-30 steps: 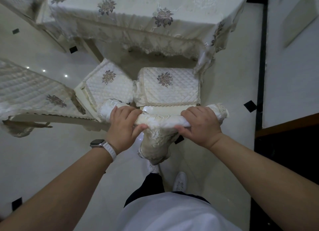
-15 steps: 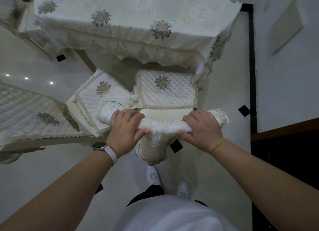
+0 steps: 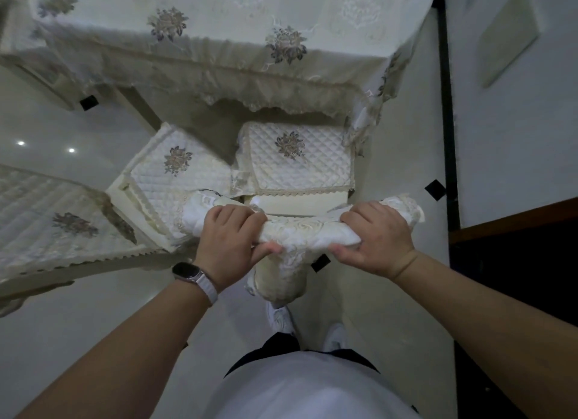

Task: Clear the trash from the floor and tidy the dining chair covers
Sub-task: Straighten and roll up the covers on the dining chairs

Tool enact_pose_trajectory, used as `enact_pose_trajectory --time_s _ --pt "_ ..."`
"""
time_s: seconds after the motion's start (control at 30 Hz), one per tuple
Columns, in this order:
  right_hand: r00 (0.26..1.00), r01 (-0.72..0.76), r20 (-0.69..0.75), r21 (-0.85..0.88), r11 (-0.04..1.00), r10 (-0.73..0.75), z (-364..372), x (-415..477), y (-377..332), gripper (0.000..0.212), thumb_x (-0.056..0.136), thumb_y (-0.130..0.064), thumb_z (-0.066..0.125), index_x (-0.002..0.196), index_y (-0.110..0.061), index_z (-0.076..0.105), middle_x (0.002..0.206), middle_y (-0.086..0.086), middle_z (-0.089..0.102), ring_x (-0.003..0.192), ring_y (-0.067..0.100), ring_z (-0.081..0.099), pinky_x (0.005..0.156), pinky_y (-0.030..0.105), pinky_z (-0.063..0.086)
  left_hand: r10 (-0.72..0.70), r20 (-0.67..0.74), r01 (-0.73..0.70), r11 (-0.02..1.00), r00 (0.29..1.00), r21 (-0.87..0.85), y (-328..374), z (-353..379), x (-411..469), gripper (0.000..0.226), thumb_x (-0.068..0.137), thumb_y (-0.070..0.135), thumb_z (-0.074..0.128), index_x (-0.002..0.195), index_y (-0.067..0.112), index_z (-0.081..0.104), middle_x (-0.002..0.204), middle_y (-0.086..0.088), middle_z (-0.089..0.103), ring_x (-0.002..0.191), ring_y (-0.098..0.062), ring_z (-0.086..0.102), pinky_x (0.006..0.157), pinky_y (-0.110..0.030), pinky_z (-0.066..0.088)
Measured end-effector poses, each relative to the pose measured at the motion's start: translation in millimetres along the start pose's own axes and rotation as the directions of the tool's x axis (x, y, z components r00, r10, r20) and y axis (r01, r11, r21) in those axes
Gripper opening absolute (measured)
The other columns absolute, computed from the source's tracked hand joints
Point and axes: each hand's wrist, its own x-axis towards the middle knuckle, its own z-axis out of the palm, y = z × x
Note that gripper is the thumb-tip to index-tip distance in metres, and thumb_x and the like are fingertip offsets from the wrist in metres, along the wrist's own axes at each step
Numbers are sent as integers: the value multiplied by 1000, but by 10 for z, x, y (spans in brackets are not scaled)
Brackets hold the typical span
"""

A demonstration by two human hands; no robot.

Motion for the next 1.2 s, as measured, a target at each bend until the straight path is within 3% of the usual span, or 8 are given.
enact_pose_trajectory --time_s 0.27,0.77,1.2 --pt "996 -41 -74 15 999 42 94 108 -151 66 85 -73 48 72 -11 67 69 6 57 62 25 53 56 31 36 -19 -20 20 1000 1000 20 -160 -28 -41 70 92 69 38 93 7 68 87 -11 63 84 -28 53 79 -42 37" --pt "997 -15 -76 72 997 21 190 196 -158 63 83 -70 55 68 -10 64 64 5 51 58 24 49 52 32 36 -9 -8 9 1000 1000 7 -292 -31 -22 63 91 71 37 97 11 56 83 -12 60 81 -29 52 76 -43 36" --pt "994 19 -113 131 991 -4 199 262 -102 61 78 -68 64 63 -9 62 61 4 50 55 24 49 48 34 41 -72 19 71 997 997 15 -245 -22 -31 73 93 71 32 93 4 61 86 -14 61 84 -28 50 78 -45 38"
